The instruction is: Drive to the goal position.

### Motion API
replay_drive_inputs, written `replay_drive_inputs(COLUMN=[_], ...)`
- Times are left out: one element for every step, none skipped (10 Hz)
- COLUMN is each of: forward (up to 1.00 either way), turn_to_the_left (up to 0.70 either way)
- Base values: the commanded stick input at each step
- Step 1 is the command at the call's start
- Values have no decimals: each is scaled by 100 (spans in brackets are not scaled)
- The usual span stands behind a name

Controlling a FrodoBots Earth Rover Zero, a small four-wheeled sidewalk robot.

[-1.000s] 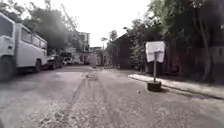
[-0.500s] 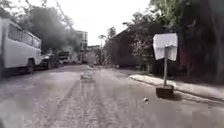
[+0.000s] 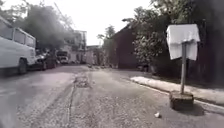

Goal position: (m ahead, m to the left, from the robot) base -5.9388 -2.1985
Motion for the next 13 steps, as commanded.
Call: replay_drive_inputs(forward=[100,100,100,100,100,100,100,100,100,100,100,100,100], turn_to_the_left=[0,-27,-27,-27,-27,-15,0,0,0,0,0,0,0])
